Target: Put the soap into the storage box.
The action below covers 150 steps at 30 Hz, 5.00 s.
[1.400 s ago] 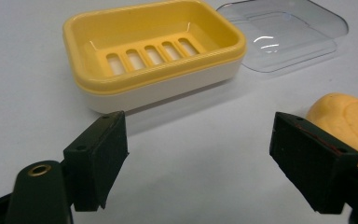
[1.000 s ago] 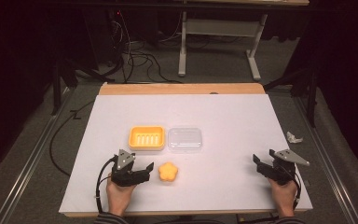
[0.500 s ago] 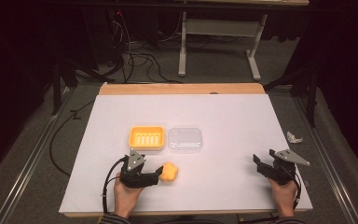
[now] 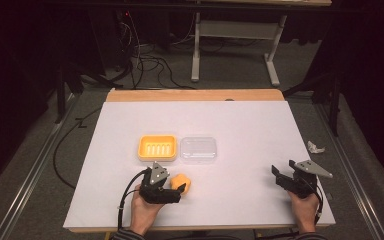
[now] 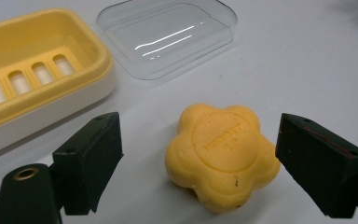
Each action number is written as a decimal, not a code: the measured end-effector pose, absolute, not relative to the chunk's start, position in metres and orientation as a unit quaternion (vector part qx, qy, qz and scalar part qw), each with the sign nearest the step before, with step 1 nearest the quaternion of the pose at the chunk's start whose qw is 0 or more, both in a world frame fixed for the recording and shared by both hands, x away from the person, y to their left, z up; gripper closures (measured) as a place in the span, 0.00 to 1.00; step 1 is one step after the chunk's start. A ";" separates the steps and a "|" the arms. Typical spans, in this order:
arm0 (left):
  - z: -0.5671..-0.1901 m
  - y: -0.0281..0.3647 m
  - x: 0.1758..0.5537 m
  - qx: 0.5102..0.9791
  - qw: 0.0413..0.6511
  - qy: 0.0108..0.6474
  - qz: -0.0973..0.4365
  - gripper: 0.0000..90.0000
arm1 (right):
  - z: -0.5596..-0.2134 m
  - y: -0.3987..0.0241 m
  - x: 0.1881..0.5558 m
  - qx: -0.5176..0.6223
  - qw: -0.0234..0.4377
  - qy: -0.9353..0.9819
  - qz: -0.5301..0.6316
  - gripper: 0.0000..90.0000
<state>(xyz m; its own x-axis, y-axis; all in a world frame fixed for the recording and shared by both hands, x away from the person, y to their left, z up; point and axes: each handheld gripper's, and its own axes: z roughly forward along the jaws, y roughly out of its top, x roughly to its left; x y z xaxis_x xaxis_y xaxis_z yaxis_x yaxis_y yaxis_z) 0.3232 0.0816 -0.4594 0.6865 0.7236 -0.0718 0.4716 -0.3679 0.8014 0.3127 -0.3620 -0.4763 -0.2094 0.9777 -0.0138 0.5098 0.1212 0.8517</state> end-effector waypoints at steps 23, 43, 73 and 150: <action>-0.472 0.057 0.323 0.849 0.369 0.346 0.152 0.16 | -0.476 -0.362 0.313 0.546 0.311 0.681 0.376 0.32; -0.477 0.053 0.323 0.855 0.349 0.346 0.167 0.28 | -0.477 -0.362 0.314 0.549 0.306 0.684 0.370 0.32; -0.471 0.055 0.322 0.847 0.366 0.348 0.168 0.29 | -0.476 -0.362 0.314 0.549 0.307 0.682 0.374 0.31; -0.420 0.097 0.349 0.809 0.405 0.382 0.187 0.29 | -0.476 -0.364 0.312 0.550 0.309 0.675 0.384 0.31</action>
